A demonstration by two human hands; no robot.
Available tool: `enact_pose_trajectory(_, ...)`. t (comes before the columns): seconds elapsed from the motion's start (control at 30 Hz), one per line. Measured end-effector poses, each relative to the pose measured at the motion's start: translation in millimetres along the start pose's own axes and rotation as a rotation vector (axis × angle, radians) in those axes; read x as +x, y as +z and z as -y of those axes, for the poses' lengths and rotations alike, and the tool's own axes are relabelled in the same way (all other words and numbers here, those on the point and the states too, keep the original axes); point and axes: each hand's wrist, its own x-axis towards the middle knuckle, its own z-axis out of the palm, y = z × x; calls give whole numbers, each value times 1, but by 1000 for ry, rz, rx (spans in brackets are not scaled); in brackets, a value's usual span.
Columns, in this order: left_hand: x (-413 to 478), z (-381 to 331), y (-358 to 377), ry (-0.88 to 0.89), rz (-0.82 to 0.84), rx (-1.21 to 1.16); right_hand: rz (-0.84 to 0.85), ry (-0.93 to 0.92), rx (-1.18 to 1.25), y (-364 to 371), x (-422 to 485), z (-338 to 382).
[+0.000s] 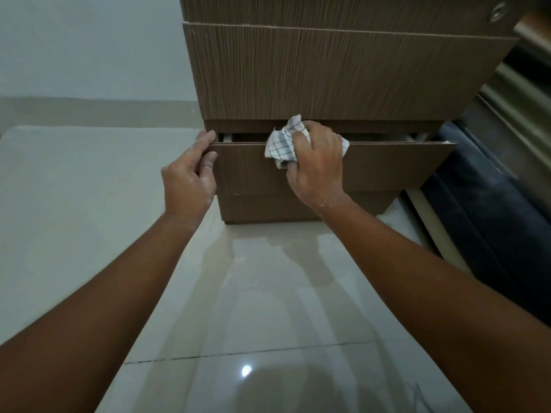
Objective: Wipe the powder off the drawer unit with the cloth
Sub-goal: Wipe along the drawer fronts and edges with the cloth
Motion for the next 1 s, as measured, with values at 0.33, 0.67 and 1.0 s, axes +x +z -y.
enact_pose_trajectory(0.33,1,1,7,-119,-12,-43,-40,117,-54,-33,-24,-107)
enact_pose_trajectory(0.67,-2,0,9,-92,1,-61,-16,263,-94,-71,-38,-184)
enact_pose_trajectory(1.0,-6,26,12,-126,56,29,-165,769,42,-86,-53,-207)
